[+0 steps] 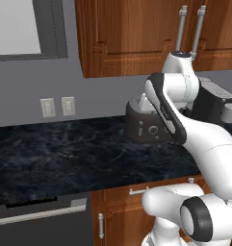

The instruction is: Open the dishwasher door and pull out the top rack.

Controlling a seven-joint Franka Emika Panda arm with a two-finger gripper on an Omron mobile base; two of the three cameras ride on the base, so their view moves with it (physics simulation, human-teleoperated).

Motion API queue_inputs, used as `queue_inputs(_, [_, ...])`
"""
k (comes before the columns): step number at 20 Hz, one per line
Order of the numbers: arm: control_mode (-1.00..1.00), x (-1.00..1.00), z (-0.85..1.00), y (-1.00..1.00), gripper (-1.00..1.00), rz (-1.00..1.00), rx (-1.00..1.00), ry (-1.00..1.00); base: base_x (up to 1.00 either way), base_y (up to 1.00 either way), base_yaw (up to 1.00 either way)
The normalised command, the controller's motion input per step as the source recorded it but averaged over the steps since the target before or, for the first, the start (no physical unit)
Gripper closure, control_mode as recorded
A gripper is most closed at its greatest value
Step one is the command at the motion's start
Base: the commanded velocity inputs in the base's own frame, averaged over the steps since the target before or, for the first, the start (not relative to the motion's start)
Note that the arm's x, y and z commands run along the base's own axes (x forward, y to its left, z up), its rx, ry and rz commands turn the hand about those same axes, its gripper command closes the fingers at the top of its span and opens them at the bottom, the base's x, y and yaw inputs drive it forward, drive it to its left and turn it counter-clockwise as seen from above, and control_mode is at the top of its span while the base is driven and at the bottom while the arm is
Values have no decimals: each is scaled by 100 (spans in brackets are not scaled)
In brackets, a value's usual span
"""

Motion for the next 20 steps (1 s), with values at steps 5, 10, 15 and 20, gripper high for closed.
queue_inputs(5, [100, 0, 0, 0, -100, 0, 0, 0, -2, 0, 6])
queue_inputs(10, [100, 0, 0, 0, -100, 0, 0, 0, -9, 1, 35])
queue_inputs(15, [100, 0, 0, 0, -100, 0, 0, 0, -11, 0, 42])
queue_inputs(20, [100, 0, 0, 0, -100, 0, 0, 0, -12, 0, 43])
